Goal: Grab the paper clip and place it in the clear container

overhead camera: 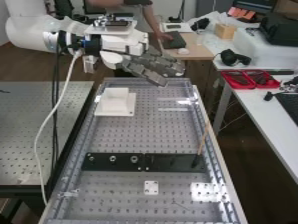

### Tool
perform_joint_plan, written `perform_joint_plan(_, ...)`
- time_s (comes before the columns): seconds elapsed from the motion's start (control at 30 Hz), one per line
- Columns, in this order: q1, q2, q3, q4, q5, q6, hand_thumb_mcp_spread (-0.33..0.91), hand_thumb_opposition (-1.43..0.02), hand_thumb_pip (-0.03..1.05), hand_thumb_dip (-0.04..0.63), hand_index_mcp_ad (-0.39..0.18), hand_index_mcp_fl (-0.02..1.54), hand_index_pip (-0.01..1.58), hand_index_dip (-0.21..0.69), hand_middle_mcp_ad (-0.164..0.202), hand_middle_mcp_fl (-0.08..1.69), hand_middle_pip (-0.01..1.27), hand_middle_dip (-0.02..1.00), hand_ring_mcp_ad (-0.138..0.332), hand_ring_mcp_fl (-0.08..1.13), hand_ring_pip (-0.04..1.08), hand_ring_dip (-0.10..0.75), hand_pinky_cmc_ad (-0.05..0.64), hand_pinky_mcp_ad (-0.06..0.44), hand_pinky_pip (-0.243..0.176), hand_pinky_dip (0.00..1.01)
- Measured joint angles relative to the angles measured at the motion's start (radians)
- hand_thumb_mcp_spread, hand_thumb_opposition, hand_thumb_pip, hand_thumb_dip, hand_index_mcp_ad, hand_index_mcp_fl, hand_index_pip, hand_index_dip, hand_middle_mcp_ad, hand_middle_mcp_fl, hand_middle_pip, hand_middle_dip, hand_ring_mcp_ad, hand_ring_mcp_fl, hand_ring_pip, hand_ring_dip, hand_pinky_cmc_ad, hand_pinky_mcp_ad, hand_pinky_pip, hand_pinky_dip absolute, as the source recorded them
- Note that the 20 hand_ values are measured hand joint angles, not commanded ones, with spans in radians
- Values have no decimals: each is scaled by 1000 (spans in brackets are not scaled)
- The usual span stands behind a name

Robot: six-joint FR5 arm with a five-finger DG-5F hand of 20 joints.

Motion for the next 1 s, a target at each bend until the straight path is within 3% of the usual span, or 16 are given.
perform_joint_plan(1.0, -30, 33, -17, 21, -40, -17, 421, -785, 456, 269, -152, 546, 405, 202, -5, 101, 138, 164, 108, 0, 108, 79, 360, 262, 3, 168)
